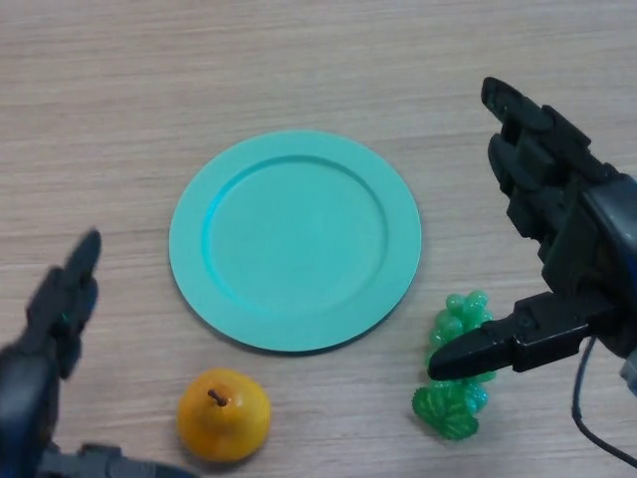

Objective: Pick up the yellow pear and place it on the plate

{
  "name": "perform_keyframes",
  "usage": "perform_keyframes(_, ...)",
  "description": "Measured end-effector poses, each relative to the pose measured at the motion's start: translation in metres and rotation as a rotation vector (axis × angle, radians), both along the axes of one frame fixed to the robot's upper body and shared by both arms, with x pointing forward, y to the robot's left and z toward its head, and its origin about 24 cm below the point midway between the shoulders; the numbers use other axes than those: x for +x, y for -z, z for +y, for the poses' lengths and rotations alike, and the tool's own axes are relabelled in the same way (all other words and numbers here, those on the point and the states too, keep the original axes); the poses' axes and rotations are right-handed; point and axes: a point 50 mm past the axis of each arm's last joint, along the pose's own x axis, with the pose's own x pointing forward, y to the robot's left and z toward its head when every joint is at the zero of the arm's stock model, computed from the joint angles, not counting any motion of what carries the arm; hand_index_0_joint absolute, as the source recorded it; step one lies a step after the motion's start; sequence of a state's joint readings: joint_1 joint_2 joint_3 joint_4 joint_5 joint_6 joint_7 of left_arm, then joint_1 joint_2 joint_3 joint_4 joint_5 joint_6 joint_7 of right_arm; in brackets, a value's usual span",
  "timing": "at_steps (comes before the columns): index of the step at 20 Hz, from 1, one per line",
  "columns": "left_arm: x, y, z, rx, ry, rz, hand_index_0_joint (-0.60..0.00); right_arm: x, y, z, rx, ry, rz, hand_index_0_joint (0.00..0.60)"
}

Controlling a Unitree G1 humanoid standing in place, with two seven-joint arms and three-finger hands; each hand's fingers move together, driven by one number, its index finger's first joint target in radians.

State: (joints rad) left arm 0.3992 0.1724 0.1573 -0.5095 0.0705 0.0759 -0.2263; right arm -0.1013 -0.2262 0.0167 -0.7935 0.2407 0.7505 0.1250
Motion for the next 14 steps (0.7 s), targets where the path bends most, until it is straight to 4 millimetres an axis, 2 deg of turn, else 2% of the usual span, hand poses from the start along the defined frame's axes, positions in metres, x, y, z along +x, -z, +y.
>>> perform_keyframes(3,-0.001,0.022,-0.007,-0.017,0.019,-0.007,0.000,0.000,-0.001,0.004,-0.002,-0.016,-0.005,0.000)
perform_keyframes(7,0.005,0.050,-0.013,0.042,-0.007,0.039,0.000,-0.004,-0.002,0.014,-0.008,-0.089,-0.009,0.000)
perform_keyframes(11,0.018,0.059,-0.015,0.076,-0.045,0.009,0.000,-0.007,-0.006,0.016,-0.003,-0.103,-0.030,0.000)
perform_keyframes(14,0.018,0.063,-0.029,-0.067,0.016,0.026,0.000,-0.008,-0.007,0.017,-0.003,-0.105,-0.038,0.000)
